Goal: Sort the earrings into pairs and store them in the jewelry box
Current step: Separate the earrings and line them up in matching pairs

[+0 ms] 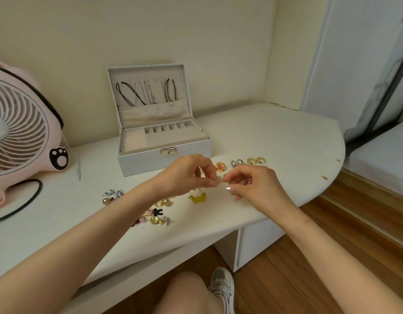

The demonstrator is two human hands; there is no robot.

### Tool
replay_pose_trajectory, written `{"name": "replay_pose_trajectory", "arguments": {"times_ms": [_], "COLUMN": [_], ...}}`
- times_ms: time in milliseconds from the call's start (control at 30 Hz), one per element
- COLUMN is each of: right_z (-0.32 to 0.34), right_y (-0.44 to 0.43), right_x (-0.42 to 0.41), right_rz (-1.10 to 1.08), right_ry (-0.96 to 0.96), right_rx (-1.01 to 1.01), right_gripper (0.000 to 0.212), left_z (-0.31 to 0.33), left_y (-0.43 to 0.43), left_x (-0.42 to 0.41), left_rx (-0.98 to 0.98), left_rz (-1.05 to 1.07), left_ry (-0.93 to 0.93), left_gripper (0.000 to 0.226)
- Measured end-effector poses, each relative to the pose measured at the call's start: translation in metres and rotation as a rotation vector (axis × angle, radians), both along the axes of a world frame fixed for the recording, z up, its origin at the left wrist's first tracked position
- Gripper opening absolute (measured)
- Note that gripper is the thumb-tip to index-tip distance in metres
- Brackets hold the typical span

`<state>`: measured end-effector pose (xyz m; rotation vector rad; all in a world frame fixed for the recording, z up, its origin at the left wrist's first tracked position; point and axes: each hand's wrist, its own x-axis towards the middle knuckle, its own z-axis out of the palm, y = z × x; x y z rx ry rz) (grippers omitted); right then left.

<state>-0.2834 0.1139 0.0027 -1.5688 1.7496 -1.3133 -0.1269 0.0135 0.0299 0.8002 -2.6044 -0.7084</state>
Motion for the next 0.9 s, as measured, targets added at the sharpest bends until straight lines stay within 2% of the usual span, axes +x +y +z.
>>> {"name": "replay_pose_trajectory", "arguments": {"times_ms": [133, 333, 533, 900], "right_z": [-0.002, -0.007, -0.004, -0.006], "right_y": [-0.002, -0.006, -0.006, -0.025], "right_x": [-0.004, -0.010, -0.014, -0.013], "right_rz": [-0.004, -0.021, 0.027, 0.045], "right_ry": [0.009, 0.152, 0.100, 0.216], "right_rx": [0.007, 0.063, 0.128, 0.206], "right_gripper": [0.022, 0.015, 0.017, 0.013], "left_z": [-0.002, -0.006, -0.010, -0.023], "left_y": [0.001, -0.001, 0.001, -0.004], "left_x": [-0.003, -0.008, -0.011, -0.020], "left_rx": [0.009, -0.004, 0.057, -0.233], "left_rz": [-0.013, -0.039, -0.097, -0.001], "left_ry": [-0.021, -0.055, -0.104, -0.242], "left_gripper": [0.007, 0.003, 0.004, 0.005]}}
